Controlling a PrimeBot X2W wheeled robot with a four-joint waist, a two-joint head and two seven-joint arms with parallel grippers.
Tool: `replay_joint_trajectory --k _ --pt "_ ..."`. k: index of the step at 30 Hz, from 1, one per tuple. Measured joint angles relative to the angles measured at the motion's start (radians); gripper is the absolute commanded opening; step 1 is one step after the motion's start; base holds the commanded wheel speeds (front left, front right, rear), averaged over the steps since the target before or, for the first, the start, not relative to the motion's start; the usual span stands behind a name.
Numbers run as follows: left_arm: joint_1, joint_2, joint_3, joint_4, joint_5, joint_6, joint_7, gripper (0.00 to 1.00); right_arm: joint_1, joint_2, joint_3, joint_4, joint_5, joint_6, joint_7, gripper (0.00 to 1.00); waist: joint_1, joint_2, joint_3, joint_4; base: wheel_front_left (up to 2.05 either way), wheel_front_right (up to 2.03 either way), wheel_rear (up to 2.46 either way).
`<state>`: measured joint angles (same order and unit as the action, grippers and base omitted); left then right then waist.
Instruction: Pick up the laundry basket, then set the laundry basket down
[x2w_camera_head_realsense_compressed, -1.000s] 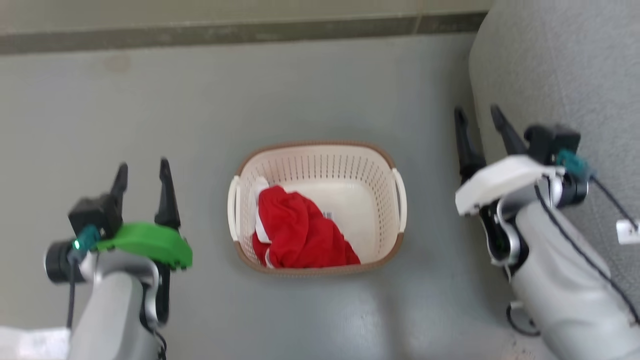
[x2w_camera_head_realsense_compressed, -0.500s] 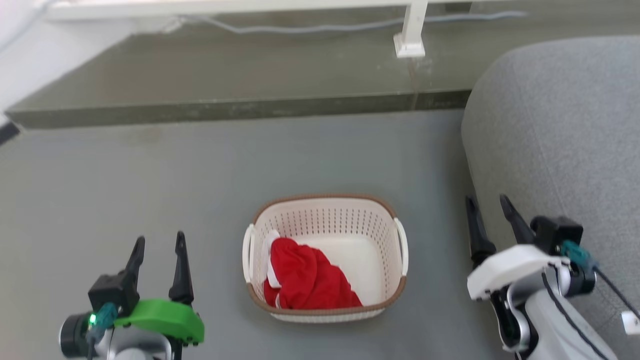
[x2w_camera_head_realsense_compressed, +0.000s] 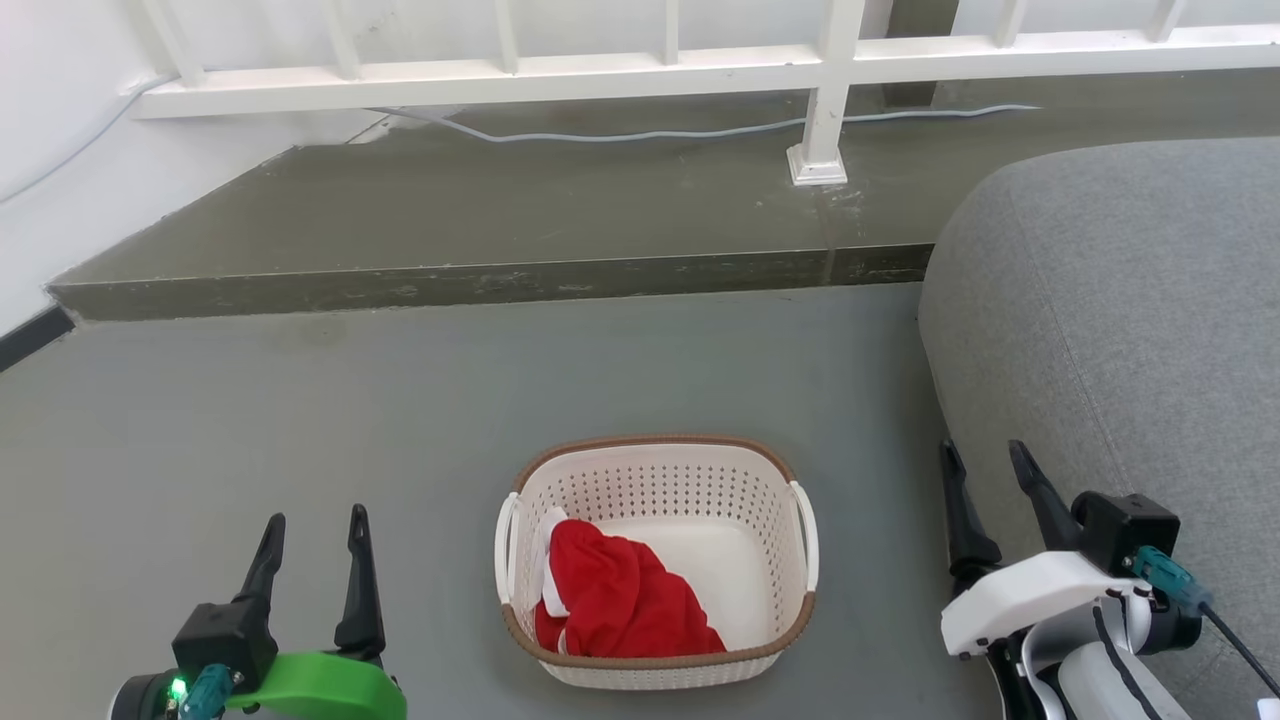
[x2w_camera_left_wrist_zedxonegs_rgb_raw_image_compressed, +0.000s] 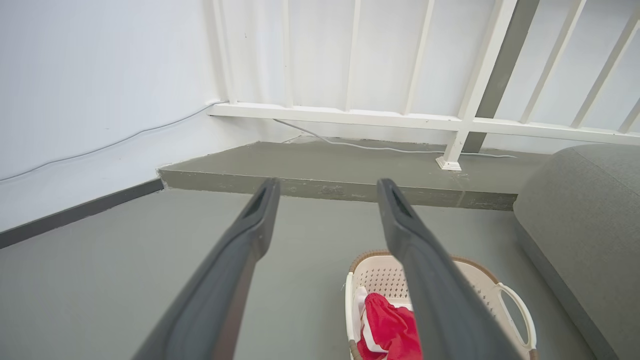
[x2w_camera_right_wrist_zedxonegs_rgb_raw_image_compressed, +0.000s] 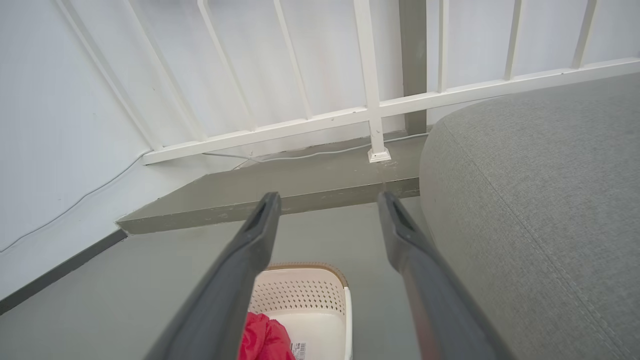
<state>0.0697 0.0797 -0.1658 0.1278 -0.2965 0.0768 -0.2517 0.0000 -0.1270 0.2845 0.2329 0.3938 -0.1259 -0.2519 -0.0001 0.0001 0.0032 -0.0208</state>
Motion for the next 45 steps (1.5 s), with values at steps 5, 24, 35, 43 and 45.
replay_joint_trajectory --k 5,24,35,43,45 --pt "0.012 0.0 0.0 -0.029 0.013 0.0 0.0 1.0 0.026 0.002 -0.016 -0.029 -0.018 0.0 0.0 1.0 0.0 0.0 -0.001 0.002 0.0 0.0 0.0" --pt "0.048 -0.012 -0.002 0.007 -0.014 -0.008 0.01 0.0 0.091 0.03 -0.027 -0.002 0.009 0.011 0.004 0.0 0.0001 0.0 0.002 0.005 0.0 0.0 0.0" --pt "0.048 -0.019 0.012 0.015 -0.195 -0.027 0.045 0.0 0.09 0.034 -0.063 -0.007 0.173 0.038 0.039 0.0 0.0001 0.0 0.002 0.007 0.0 0.0 0.0" --pt "0.046 -0.022 0.035 0.022 -0.293 -0.043 0.075 0.0 0.088 0.037 -0.094 -0.008 0.268 0.055 0.069 0.0 0.0001 0.0 0.002 0.008 0.0 0.0 0.0" --pt "0.045 -0.023 0.039 0.024 -0.32 -0.048 0.08 0.0 0.086 0.04 -0.101 -0.008 0.293 0.055 0.075 0.0 0.0001 0.0 0.002 0.009 0.0 0.0 0.0"
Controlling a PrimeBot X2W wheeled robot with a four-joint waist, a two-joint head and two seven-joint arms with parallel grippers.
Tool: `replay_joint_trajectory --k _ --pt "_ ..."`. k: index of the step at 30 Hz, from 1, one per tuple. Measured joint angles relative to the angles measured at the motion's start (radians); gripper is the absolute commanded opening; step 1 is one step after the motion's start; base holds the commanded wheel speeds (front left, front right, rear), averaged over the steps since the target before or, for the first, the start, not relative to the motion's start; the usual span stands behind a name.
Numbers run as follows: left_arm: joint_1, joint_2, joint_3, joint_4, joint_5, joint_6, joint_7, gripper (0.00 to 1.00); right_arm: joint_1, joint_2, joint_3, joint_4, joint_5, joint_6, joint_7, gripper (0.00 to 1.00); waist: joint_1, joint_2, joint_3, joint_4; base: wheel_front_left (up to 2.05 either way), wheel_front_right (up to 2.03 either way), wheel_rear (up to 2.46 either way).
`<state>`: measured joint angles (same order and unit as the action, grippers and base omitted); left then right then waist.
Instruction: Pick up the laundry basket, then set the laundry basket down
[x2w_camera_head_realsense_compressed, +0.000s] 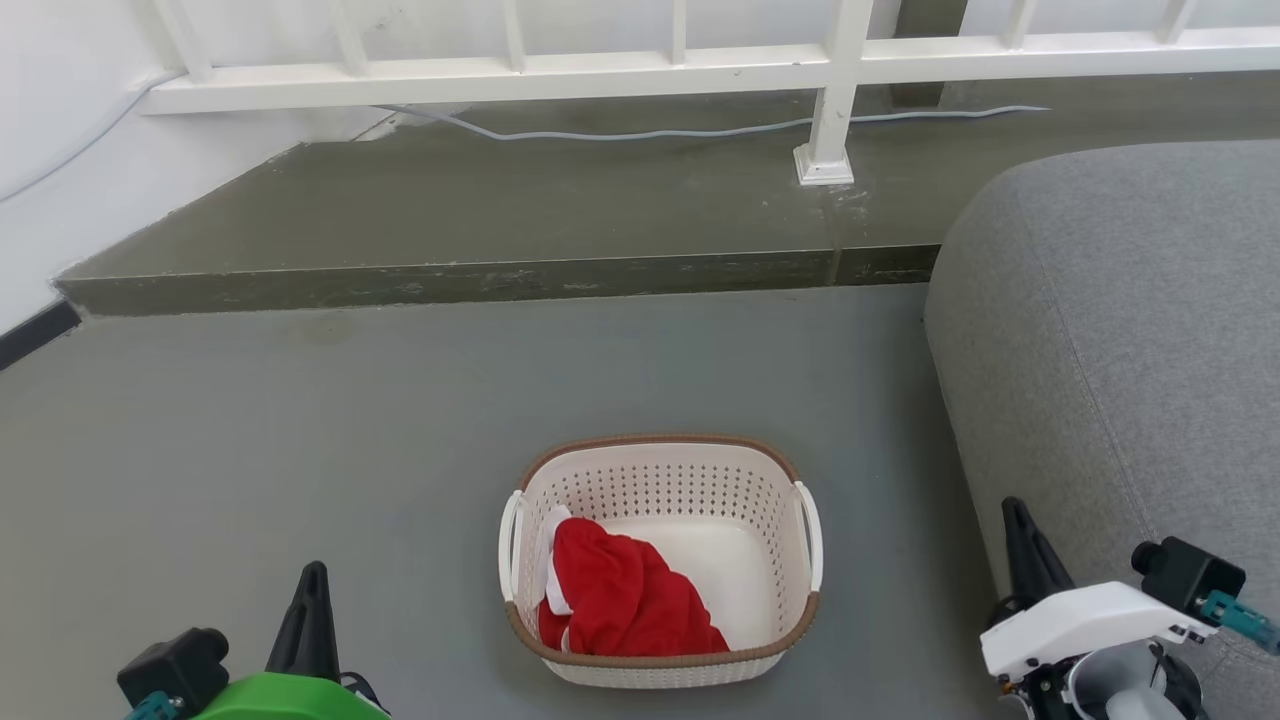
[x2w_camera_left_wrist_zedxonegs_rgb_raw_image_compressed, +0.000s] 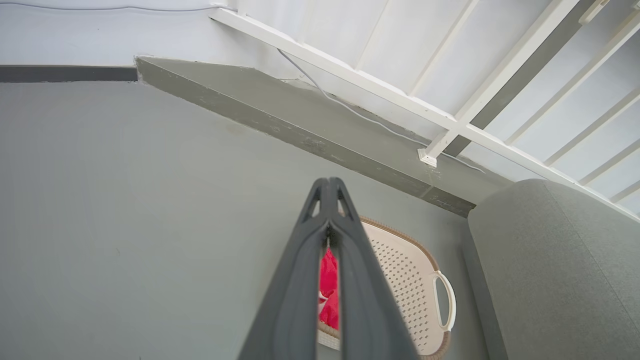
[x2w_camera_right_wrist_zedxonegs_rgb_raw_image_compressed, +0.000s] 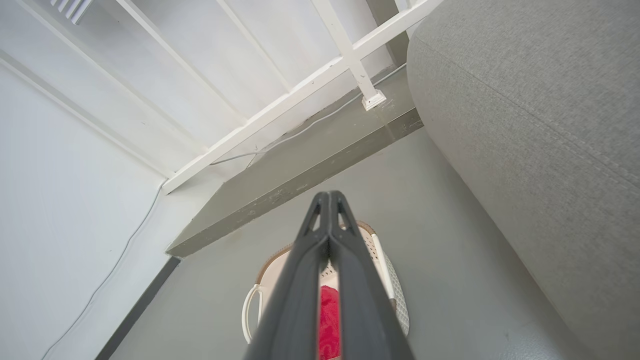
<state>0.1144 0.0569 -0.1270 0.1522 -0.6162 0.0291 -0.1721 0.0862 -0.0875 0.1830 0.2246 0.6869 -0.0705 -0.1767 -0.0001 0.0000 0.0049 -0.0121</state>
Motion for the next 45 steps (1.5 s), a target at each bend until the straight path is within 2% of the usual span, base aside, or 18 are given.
replay_joint_trajectory --k 45 --pt "-0.095 -0.001 0.101 0.071 -0.609 -0.091 0.159 0.0 -0.081 0.01 -0.162 0.025 0.569 0.114 0.153 0.0 0.0 0.0 -0.001 0.007 0.0 0.0 0.0"
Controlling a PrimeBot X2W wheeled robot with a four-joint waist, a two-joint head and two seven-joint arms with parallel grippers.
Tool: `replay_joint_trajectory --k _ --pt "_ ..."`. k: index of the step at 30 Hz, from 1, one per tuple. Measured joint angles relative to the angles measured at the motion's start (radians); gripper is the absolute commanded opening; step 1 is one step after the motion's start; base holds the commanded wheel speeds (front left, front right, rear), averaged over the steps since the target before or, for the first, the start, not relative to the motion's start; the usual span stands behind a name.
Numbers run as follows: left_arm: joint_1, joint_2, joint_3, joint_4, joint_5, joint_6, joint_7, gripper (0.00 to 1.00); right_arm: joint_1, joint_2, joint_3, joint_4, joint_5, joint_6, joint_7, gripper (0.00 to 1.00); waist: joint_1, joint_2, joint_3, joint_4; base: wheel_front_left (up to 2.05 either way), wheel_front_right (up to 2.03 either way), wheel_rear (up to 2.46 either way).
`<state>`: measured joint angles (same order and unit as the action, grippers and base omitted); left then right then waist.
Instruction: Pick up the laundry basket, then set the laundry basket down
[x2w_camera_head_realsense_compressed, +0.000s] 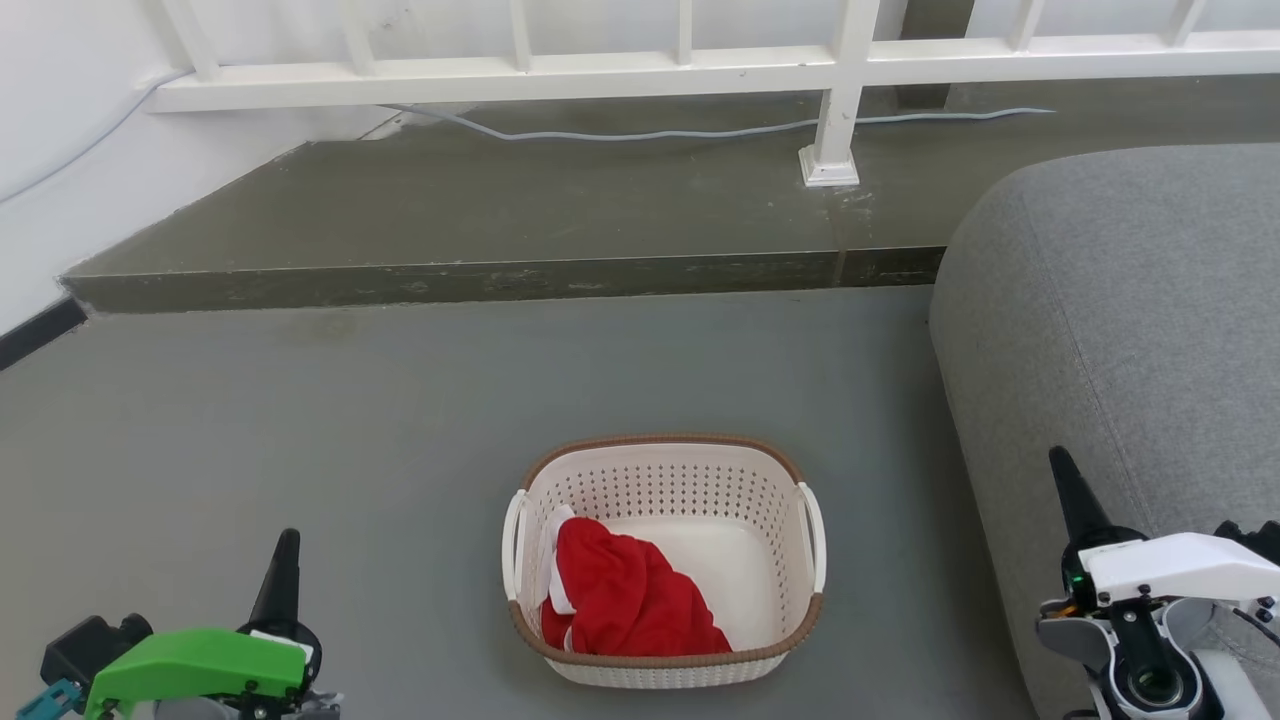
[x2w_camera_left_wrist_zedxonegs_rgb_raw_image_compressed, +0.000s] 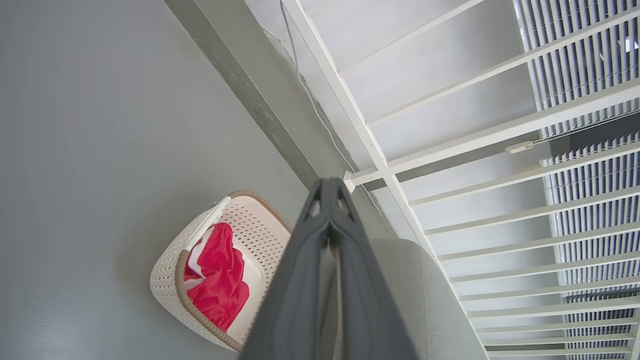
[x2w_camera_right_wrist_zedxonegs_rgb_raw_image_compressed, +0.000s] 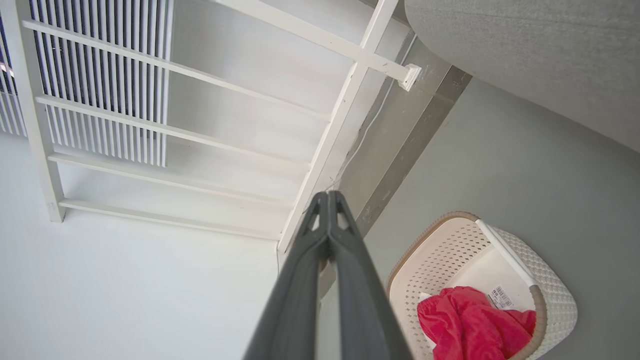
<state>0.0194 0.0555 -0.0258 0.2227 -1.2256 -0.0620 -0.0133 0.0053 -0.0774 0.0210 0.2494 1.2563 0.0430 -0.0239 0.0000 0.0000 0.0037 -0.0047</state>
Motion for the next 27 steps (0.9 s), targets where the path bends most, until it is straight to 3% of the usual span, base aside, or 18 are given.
replay_joint_trajectory --k 27 --pt "-0.061 0.0 0.06 0.047 -0.337 -0.051 0.084 0.0 -0.043 0.008 -0.09 0.02 0.322 0.062 0.081 0.0 0.0 0.0 -0.001 0.004 0.0 0.0 0.0"
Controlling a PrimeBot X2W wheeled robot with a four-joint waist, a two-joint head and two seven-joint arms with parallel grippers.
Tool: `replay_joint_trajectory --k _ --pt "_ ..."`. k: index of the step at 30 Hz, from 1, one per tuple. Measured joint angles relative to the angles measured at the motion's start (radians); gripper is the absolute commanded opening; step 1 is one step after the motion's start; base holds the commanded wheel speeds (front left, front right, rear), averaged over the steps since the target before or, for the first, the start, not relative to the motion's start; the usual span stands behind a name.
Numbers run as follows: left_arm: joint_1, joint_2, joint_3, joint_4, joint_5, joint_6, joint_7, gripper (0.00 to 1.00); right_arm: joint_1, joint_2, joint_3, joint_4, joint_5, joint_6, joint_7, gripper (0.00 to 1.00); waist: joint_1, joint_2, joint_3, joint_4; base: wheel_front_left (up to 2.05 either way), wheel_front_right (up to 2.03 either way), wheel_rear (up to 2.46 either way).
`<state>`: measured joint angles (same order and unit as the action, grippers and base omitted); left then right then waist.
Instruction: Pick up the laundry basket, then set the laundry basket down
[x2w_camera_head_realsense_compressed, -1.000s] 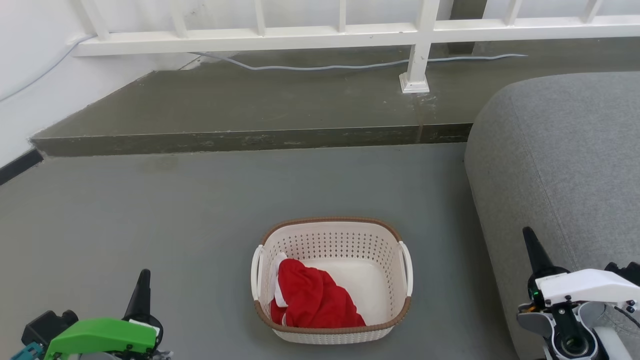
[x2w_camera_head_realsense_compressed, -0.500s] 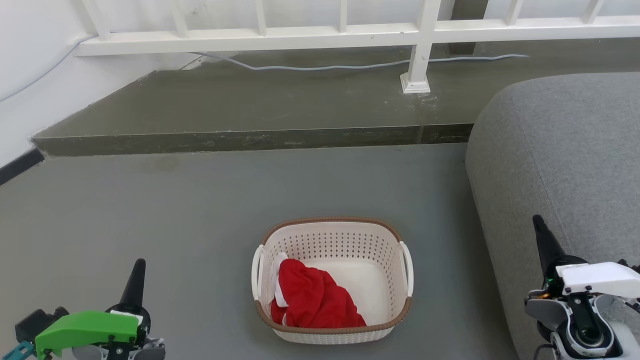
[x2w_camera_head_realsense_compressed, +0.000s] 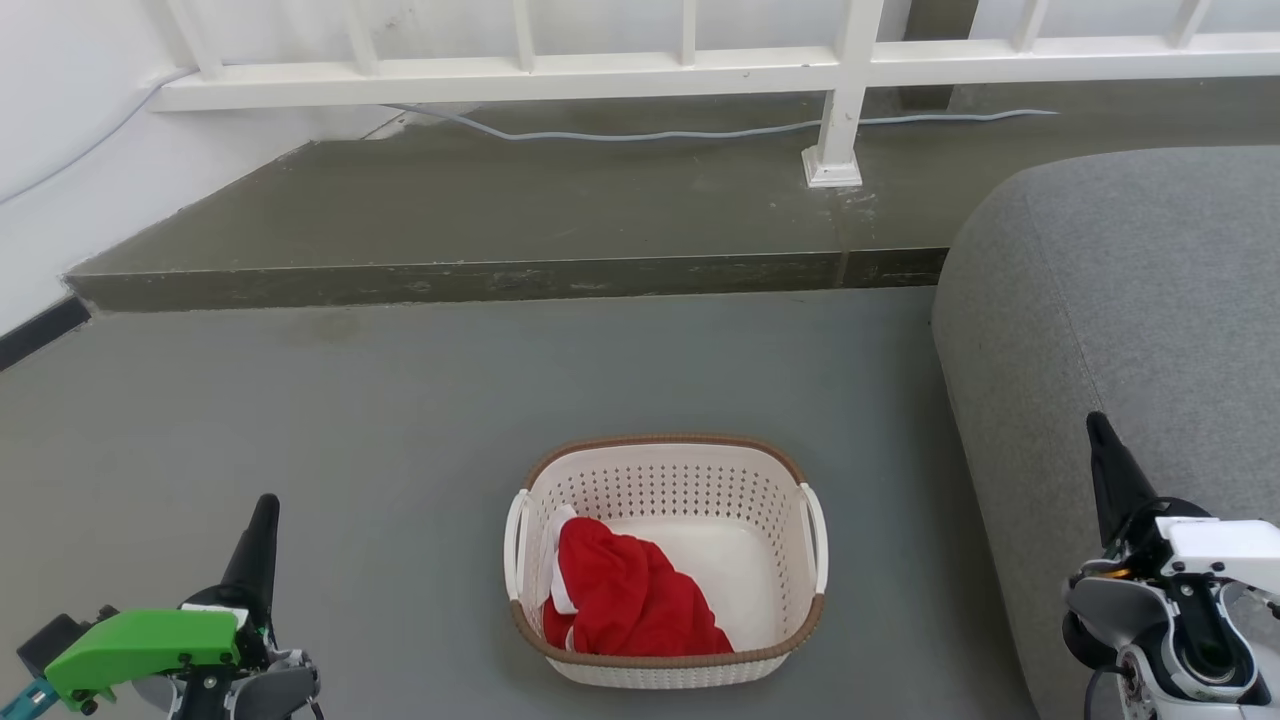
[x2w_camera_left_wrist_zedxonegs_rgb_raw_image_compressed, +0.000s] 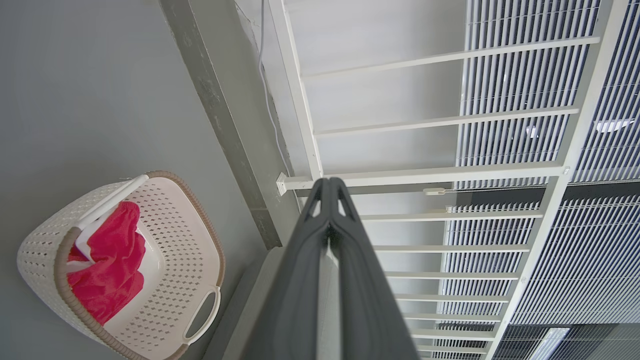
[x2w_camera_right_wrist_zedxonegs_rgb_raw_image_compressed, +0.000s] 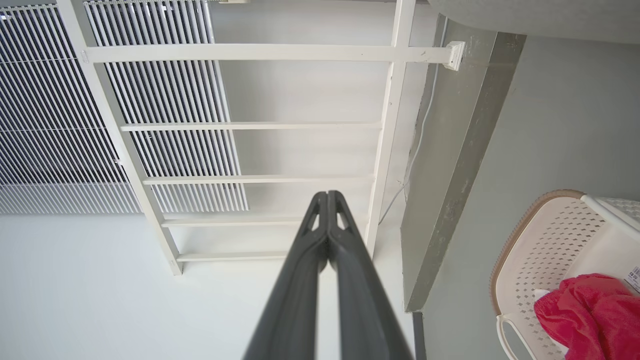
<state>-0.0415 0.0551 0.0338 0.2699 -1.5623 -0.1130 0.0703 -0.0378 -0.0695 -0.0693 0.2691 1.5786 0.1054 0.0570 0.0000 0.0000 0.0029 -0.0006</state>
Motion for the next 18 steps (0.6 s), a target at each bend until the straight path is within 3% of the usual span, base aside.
replay_joint_trajectory --k 5,18 --pt "-0.006 0.0 0.008 0.008 -0.06 -0.009 0.01 0.0 -0.012 0.002 -0.019 0.003 0.056 0.009 0.014 0.0 0.0 0.0 0.0 0.001 0.0 0.0 0.0" --pt "-0.006 0.0 0.014 0.009 -0.063 -0.009 0.01 0.0 -0.016 0.003 -0.02 0.007 0.06 0.009 0.014 0.0 0.0 0.0 0.0 0.001 0.0 0.0 0.0"
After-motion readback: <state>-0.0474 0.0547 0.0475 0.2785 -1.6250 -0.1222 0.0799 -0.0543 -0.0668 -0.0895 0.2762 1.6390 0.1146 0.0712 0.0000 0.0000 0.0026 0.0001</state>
